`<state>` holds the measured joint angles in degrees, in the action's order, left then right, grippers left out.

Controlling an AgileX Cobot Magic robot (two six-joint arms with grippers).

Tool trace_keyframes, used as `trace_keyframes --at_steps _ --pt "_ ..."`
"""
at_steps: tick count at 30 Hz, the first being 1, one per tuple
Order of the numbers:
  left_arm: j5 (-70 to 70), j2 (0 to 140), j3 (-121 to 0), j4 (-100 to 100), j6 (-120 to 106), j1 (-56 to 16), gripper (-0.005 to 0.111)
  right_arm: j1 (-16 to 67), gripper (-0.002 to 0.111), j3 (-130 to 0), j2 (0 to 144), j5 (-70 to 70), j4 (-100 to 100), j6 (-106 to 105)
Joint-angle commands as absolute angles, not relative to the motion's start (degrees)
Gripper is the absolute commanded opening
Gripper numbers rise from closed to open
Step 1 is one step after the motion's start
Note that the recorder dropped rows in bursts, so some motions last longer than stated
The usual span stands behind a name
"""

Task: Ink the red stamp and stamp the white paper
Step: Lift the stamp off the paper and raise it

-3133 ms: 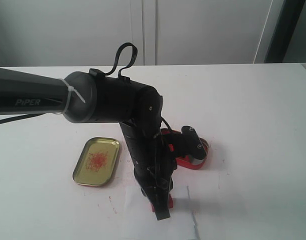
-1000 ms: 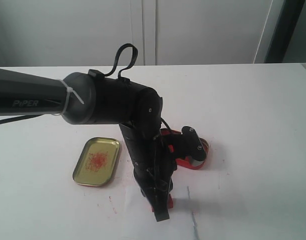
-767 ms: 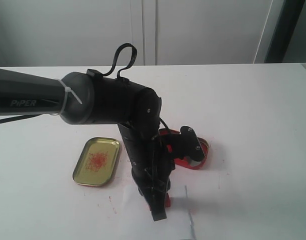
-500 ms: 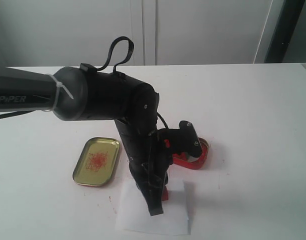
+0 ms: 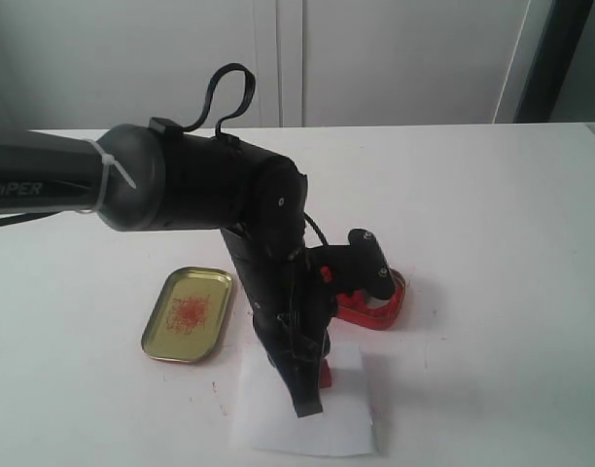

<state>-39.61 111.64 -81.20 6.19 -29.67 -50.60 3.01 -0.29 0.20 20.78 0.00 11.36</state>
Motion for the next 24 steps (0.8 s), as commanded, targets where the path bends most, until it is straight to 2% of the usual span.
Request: trace_keyframes --at_steps 1,24 --pt "-40.31 110.72 -80.78 12.69 -30.57 -48.65 0.0 2.87 0.0 0.0 0.0 19.97 0.0 11.29" --pt "-41.2 114.65 -80.78 20.71 -34.75 -46.97 0.0 2.87 0.0 0.0 0.0 19.97 0.0 11.29"
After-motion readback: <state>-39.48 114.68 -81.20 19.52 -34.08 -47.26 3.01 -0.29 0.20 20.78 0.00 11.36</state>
